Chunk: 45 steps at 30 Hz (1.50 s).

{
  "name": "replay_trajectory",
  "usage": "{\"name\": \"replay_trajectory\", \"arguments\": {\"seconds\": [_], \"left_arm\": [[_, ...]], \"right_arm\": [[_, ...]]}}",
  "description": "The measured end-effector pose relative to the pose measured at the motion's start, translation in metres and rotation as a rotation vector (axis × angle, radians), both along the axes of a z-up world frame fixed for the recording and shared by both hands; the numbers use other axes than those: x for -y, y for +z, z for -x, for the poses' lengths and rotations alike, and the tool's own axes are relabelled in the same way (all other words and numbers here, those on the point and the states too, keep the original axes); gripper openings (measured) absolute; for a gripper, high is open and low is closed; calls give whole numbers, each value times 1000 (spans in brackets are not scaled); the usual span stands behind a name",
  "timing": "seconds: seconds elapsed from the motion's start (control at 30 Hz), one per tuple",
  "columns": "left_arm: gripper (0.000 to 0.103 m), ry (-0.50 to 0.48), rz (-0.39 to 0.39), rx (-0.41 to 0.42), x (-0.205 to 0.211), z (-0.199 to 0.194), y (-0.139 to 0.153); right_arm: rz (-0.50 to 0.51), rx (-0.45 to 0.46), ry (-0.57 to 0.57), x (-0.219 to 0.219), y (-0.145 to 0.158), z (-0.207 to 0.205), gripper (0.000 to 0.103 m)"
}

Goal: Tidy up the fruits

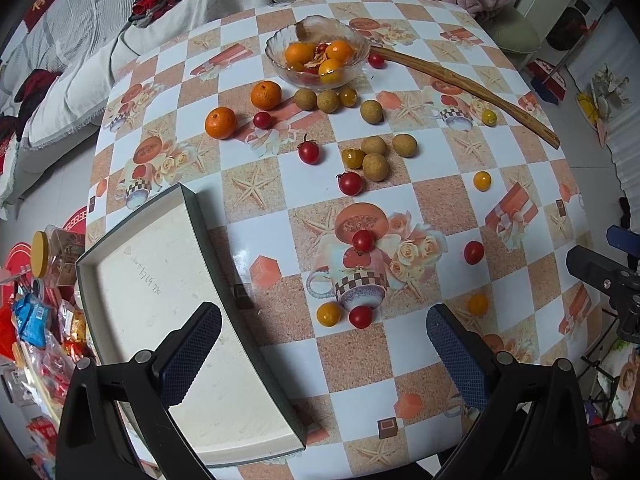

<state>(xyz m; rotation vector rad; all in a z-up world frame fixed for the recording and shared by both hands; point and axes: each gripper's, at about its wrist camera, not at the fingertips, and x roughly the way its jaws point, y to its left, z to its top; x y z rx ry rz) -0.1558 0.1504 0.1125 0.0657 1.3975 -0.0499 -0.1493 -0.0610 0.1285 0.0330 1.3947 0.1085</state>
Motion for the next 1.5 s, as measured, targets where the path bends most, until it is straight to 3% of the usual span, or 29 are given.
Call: {"name": "replay_trajectory", "arguments": {"seconds": [0.4,0.77,0.87,1.0,1.17,1.27,1.3,1.37,1.5], "left_arm": [[103,-2,-25,-19,18,-20,-54],[103,5,-45,37,32,-49,-93],[90,20,-34,40,31,-54,-99],[89,55,-26,52,29,-56,-104],[72,67,12,81,32,-48,-101],[53,69,31,98,41,-40,-99],[44,72,32,104,43,-39,-98],[29,86,35,114,47,-36,-97],[19,144,65,109,45,-30,-92]], "right_arm": [[-8,-50,-3,-2,-47,-19,103],[1,6,0,-9,-91,-69,102],[3,36,2,-11,-97,-77,100],[8,30,26,-17,-111,-82,80],[68,79,70,-27,-110,-79,67],[71,102,100,-30,-107,-80,38],[60,100,109,-30,-106,-82,22],[17,91,106,-26,-105,-85,22],[-95,76,124,-16,-103,-87,22]]}}
